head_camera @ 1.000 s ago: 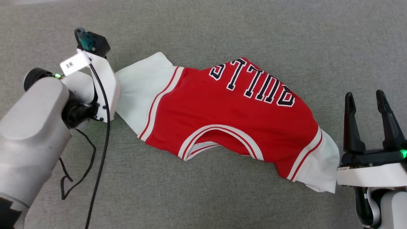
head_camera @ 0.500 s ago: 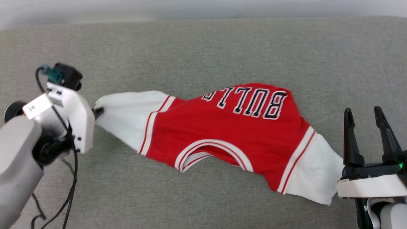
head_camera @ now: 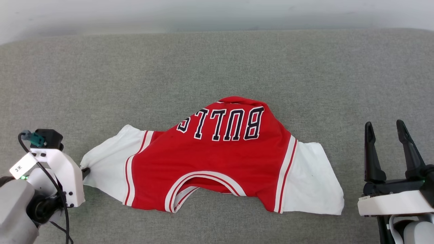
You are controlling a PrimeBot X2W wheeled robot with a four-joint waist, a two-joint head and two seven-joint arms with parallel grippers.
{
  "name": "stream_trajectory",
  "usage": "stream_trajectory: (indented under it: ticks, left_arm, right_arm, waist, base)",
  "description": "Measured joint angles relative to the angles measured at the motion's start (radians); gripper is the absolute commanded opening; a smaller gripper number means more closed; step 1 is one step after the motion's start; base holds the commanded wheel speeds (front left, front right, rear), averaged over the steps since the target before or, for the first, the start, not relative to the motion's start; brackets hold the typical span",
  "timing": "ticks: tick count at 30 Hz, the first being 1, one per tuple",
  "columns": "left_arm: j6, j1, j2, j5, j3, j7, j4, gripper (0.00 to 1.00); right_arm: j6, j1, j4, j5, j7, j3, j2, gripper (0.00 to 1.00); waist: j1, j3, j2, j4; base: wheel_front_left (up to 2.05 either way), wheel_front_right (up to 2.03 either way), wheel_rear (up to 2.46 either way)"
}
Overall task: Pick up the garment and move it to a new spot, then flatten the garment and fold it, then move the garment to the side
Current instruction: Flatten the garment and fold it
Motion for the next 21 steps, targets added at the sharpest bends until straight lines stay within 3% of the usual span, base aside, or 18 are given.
stream_trajectory:
  ticks: [1, 2, 3, 5, 13, 21]
  left_arm:
    - [-0.001, 0.002, -0.011, -0.003, 0.001, -0.010, 0.014, 0.03]
    - [-0.001, 0.004, -0.018, -0.001, 0.001, -0.027, 0.026, 0.64]
    - [-0.001, 0.007, -0.025, 0.009, -0.001, -0.050, 0.037, 1.00]
    - [0.004, 0.010, -0.043, 0.041, -0.003, -0.120, 0.053, 1.00]
    - [0.096, 0.024, -0.105, 0.168, 0.013, -0.487, 0.072, 1.00]
    - [0.211, 0.096, -0.126, 0.230, 0.037, -0.668, -0.042, 1.00]
  right_arm:
    - [0.000, 0.001, 0.000, 0.000, 0.000, -0.002, 0.000, 1.00]
    - [0.000, 0.003, 0.001, -0.002, 0.000, -0.003, 0.000, 1.00]
    - [0.000, 0.005, 0.003, -0.002, 0.000, -0.005, 0.000, 1.00]
    - [0.000, 0.015, 0.004, -0.011, 0.000, -0.011, 0.000, 1.00]
    - [0.000, 0.035, -0.028, -0.078, 0.000, -0.058, 0.000, 1.00]
    - [0.000, 0.012, -0.089, -0.164, 0.000, -0.060, -0.011, 1.00]
  waist:
    - [0.0000, -0.004, 0.0000, -0.001]
    - [0.0000, -0.009, 0.0000, -0.001]
    - [0.0000, -0.014, 0.0000, -0.001]
    - [0.0000, -0.026, 0.0000, 0.000]
    - [0.0000, -0.098, 0.0000, 0.020]
    - [0.0000, -0.144, 0.0000, 0.047]
  base:
    - [0.00, 0.00, 0.00]
    - [0.00, 0.00, 0.00]
    - [0.00, 0.00, 0.00]
    - [0.00, 0.00, 0.00]
    - [0.00, 0.00, 0.00]
    - [0.00, 0.00, 0.00]
